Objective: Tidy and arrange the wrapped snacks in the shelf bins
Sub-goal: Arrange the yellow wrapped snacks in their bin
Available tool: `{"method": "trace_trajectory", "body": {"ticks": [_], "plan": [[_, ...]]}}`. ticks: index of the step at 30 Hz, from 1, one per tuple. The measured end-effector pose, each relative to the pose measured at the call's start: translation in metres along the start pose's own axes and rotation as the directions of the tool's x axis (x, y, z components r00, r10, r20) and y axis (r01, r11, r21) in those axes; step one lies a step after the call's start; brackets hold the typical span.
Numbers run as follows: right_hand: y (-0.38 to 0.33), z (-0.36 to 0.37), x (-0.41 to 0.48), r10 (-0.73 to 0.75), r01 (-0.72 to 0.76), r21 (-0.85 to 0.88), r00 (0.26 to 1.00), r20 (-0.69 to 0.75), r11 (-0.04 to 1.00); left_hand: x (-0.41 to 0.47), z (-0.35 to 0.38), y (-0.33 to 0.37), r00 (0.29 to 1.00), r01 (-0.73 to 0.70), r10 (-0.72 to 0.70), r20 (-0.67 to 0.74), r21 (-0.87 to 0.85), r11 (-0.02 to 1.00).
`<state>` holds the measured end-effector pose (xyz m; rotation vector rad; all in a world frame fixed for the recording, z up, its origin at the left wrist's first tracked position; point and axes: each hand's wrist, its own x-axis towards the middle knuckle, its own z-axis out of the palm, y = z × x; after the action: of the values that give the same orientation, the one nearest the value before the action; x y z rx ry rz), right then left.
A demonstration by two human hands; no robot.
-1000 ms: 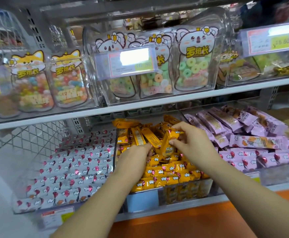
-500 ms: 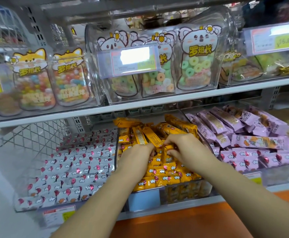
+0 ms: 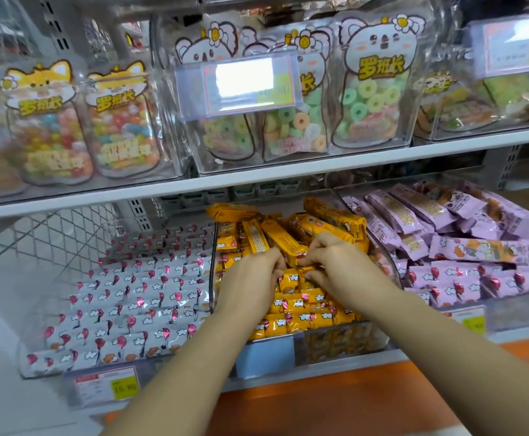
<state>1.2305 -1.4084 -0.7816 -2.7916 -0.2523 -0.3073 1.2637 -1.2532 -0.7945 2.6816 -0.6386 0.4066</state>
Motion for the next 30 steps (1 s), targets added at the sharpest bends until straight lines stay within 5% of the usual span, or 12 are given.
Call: {"method": "trace_trajectory", "body": {"ticks": [11,18,25,30], "plan": [[0.009,0.005,0.002,-0.004,0.015,-0.111,0.995,0.098,0.994,0.007,0.010,-0.008,0.996,-0.054,0.063,0.055,-0.149,0.987],[0.005,0.000,-0.004,0.077,-0.023,-0.164,0.940,0.331,0.986,0.004,0.006,-0.013,0.983,0.005,0.032,0.183,-0.198,0.980],[0.007,-0.005,-0.012,0.004,0.014,-0.052,0.944,0.330,0.999,0.012,0.000,-0.006,0.963,0.089,-0.052,0.263,-0.130,0.988],[0.017,-0.040,-0.025,0.038,-0.053,0.147,0.994,0.103,0.988,-0.005,-0.008,0.014,0.997,-0.066,0.073,0.039,-0.152,0.986]]}}
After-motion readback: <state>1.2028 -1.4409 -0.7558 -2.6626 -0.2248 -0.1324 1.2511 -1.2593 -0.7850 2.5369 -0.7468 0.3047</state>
